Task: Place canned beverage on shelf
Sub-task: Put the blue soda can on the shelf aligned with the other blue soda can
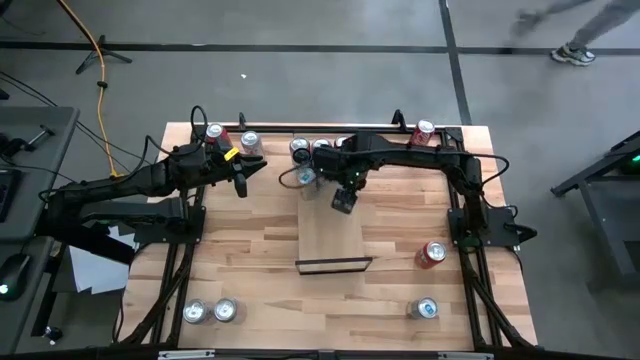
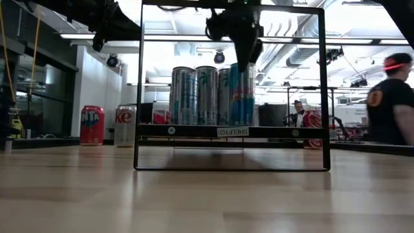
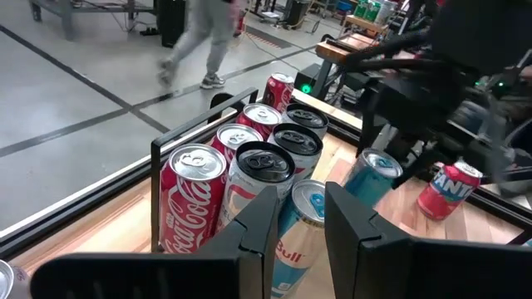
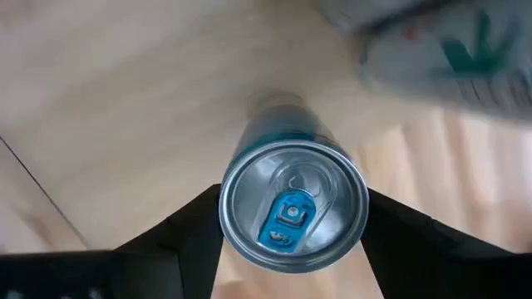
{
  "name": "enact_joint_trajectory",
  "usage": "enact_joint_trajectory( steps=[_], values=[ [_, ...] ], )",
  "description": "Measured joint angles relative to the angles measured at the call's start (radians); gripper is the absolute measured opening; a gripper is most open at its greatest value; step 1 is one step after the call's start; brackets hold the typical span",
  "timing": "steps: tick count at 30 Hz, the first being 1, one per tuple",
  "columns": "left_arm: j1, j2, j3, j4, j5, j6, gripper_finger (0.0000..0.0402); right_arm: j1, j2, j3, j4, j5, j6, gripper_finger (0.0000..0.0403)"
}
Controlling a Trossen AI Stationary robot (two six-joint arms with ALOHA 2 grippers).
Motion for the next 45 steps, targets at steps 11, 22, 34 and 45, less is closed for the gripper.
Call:
enact_joint_trajectory(
  steps=[11,22,34,45],
  values=[
    [0.0,0.0,0.0,0.0,0.0,0.0,0.0053,-0.034,0.0,0.0,0.034,-0.057,0.279,0.0237],
    [0.0,0.0,0.0,0.0,0.0,0.026,0.0053,-0.024,0.0,0.0,0.036,-0.057,0.248,0.0238],
    [0.0,0.0,0.0,0.0,0.0,0.026,0.0053,-0.024,0.0,0.0,0.036,-0.057,0.22,0.0282],
    [0.0,0.0,0.0,0.0,0.0,0.026,0.0053,-0.03,-0.003,0.0,0.036,-0.057,0.104,0.0336]
  ],
)
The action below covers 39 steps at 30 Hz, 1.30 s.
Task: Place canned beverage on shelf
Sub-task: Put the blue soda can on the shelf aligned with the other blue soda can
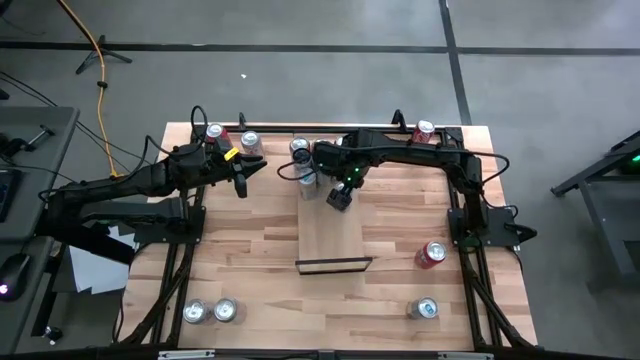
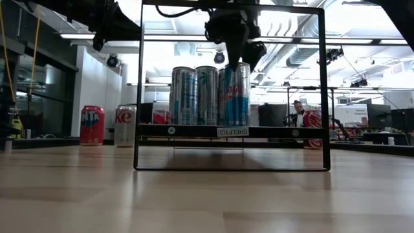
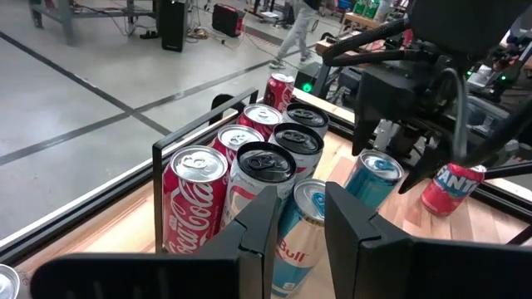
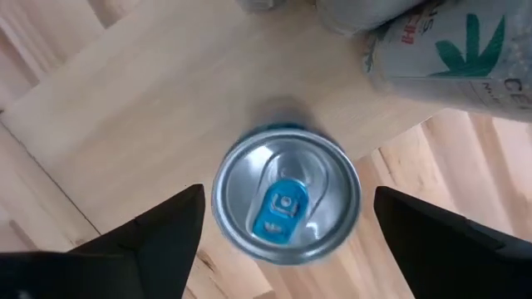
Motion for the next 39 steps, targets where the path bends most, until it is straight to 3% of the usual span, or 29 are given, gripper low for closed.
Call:
enact_joint_trajectory(
  steps=[15,26,33,39],
  values=[
    [0.0,0.0,0.0,-0.001,0.0,-0.001,0.0053,-0.016,-0.074,0.0,-0.011,0.002,-0.616,0.0337],
    [0.0,0.0,0.0,-0.002,0.0,-0.008,0.0053,-0.013,-0.071,0.0,0.028,0.002,-0.753,0.0337],
    [0.0,0.0,0.0,-0.002,0.0,-0.008,0.0053,-0.013,-0.071,0.0,0.035,-0.059,-0.994,0.0337],
    [0.0,0.0,0.0,-0.002,0.0,-0.008,0.0053,-0.007,-0.071,0.0,0.036,-0.032,-1.24,0.0337]
  ],
)
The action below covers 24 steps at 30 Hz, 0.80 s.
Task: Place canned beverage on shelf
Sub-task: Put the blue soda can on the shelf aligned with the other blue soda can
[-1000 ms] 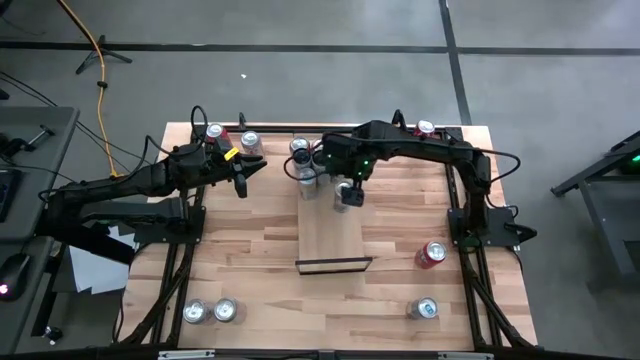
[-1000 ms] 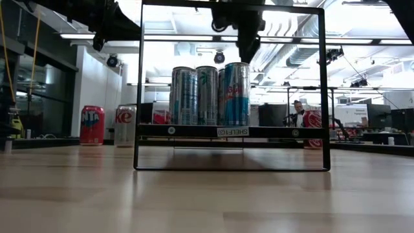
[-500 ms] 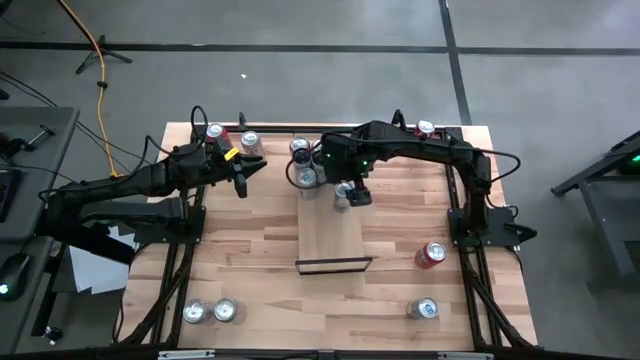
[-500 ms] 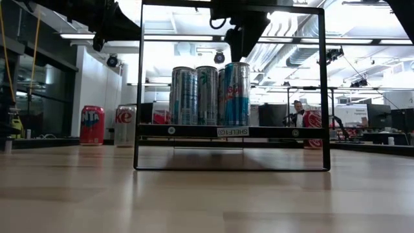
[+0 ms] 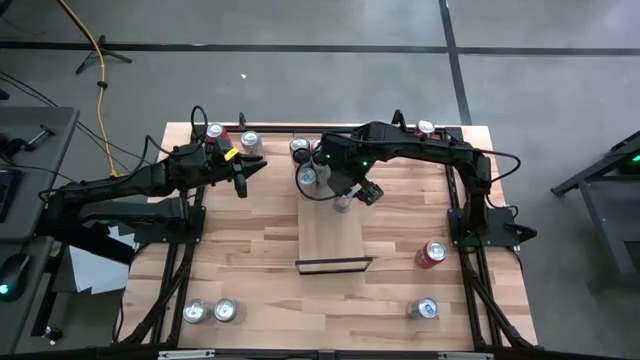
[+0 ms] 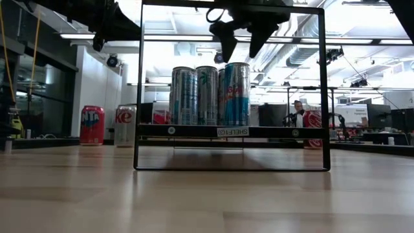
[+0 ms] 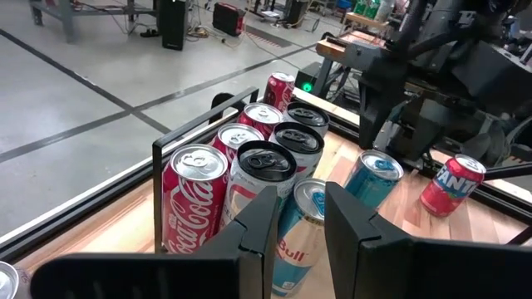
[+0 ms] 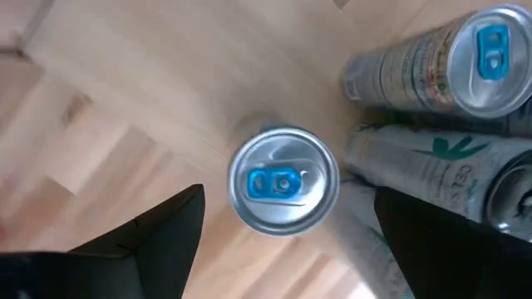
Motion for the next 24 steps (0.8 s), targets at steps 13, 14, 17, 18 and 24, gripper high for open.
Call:
enact_joint_trajectory(
  steps=[13,14,17,18,24],
  values=[
    [0.0,0.0,0.0,-0.003,0.0,0.0,0.0053,-0.002,0.051,0.0,0.015,-0.016,-0.105,0.0337],
    [0.0,0.0,0.0,-0.005,0.0,0.0,0.0053,-0.002,0.055,0.0,0.014,-0.016,-0.105,0.0337],
    [0.0,0.0,0.0,-0.009,0.0,0.0,0.0053,-0.002,0.068,0.0,0.008,-0.016,-0.117,0.0337],
    [0.0,0.0,0.0,-0.01,0.0,-0.001,0.0053,-0.001,0.073,0.0,-0.002,-0.016,-0.129,0.0337],
    [0.0,0.011,0.0,-0.01,0.0,-0.001,0.0053,0.006,0.078,0.0,-0.015,-0.016,-0.177,0.0337]
  ],
)
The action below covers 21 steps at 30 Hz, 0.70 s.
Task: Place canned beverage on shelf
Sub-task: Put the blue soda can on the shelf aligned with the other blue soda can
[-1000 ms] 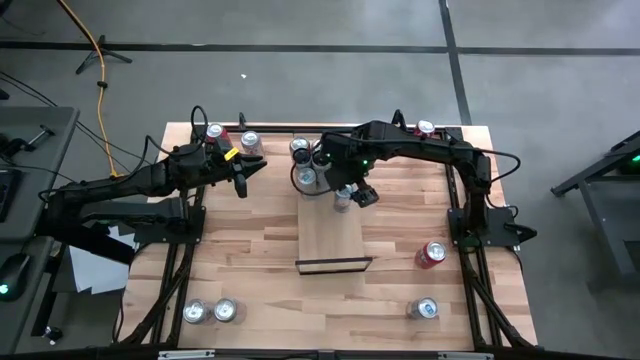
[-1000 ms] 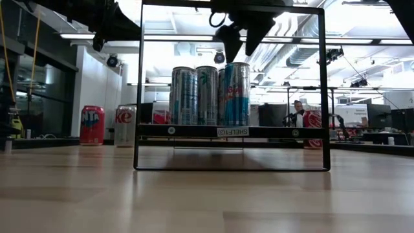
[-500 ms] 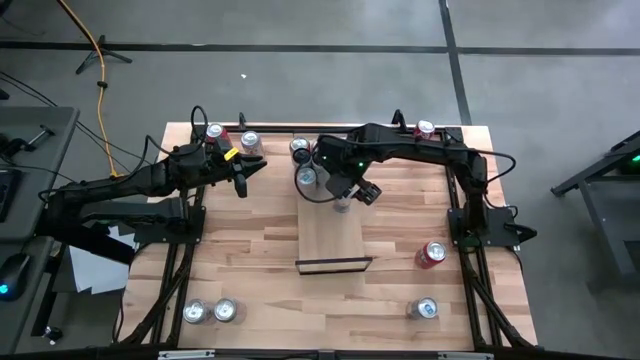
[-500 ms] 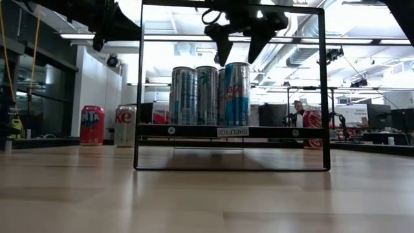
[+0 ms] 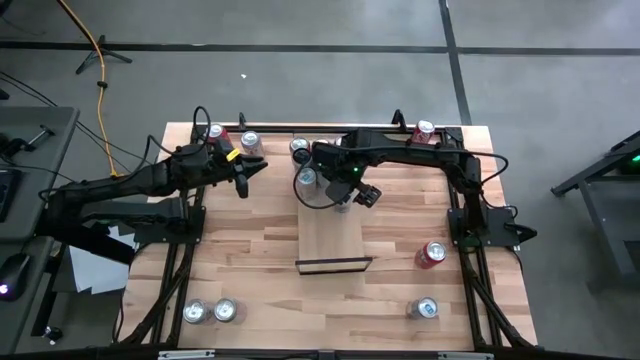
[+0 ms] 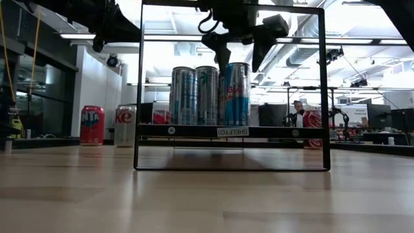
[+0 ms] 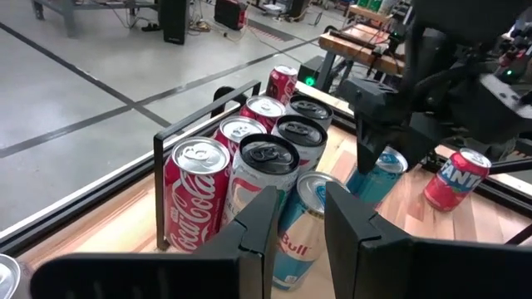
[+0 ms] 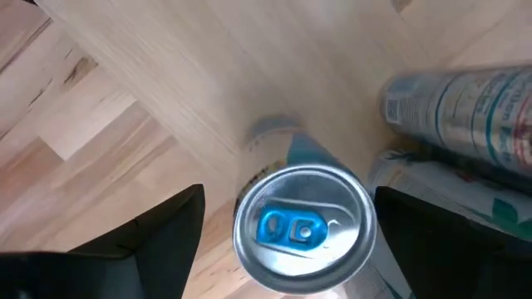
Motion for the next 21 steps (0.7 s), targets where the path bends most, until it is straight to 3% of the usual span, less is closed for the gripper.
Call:
enact_joint_trajectory(
  steps=[7,15,21],
  values=[
    [0.0,0.038,0.0,0.003,0.0,-0.001,0.0053,0.003,0.0,0.0,-0.001,0.023,0.015,0.0319],
    [0.0,0.063,0.0,0.02,0.001,-0.042,0.0053,0.013,0.0,0.0,0.0,0.075,0.051,0.0227],
    [0.0,0.049,0.0,0.086,0.011,-0.028,0.0053,0.013,-0.001,0.0,0.002,0.095,0.3,0.0223]
  ],
)
